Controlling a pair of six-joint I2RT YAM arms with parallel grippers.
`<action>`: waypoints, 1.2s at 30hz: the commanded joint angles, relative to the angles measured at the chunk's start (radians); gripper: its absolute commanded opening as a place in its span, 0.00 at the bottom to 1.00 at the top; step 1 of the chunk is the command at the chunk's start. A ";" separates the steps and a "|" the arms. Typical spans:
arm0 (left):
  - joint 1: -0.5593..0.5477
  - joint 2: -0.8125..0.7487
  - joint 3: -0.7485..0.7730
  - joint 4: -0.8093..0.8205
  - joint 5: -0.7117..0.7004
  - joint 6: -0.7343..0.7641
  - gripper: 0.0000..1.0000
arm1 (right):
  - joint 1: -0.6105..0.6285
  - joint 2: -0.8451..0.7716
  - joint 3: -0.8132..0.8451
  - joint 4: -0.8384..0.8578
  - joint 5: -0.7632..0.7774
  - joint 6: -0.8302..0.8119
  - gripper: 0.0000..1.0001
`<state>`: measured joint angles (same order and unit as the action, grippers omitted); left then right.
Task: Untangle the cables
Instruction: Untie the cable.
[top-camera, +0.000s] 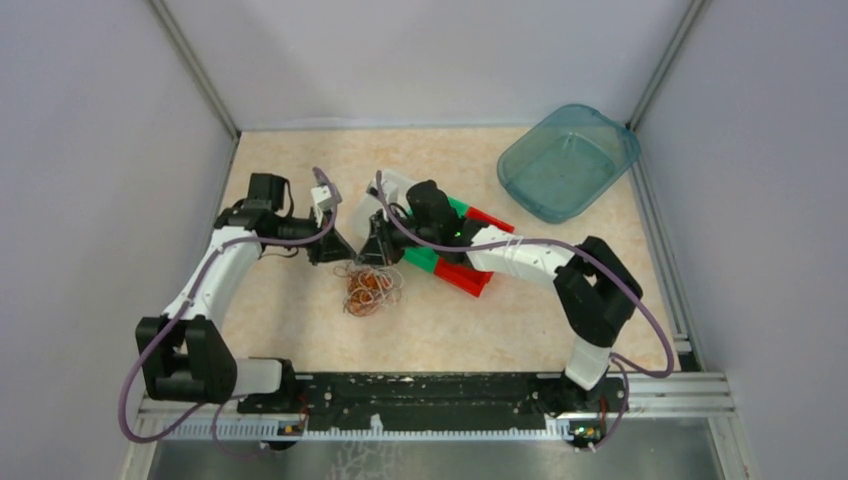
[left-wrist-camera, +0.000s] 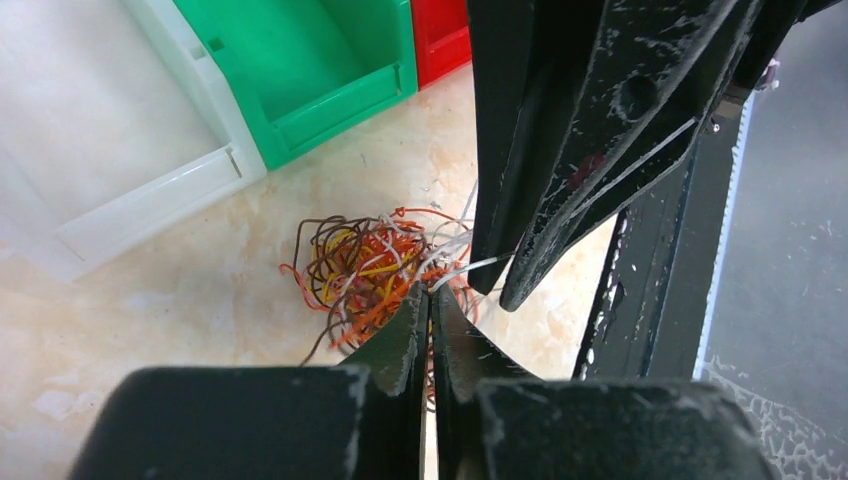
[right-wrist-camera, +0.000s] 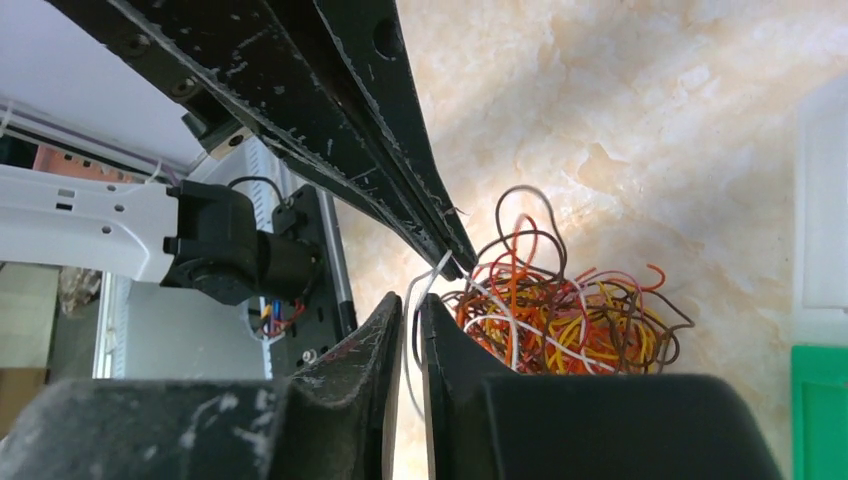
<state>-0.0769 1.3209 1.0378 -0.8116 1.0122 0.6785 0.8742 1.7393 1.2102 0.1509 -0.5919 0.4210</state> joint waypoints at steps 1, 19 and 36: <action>-0.003 -0.041 -0.032 0.067 0.033 0.009 0.01 | -0.007 -0.038 -0.022 0.102 -0.018 0.022 0.25; -0.003 -0.101 0.020 0.119 0.048 -0.101 0.00 | -0.069 -0.179 -0.117 0.101 0.013 0.025 0.46; -0.004 -0.177 0.254 0.068 -0.033 -0.304 0.00 | -0.069 -0.262 -0.203 0.300 0.086 0.000 0.60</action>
<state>-0.0769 1.1538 1.2263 -0.7219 0.9909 0.4347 0.8028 1.5291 0.9882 0.3378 -0.5201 0.4389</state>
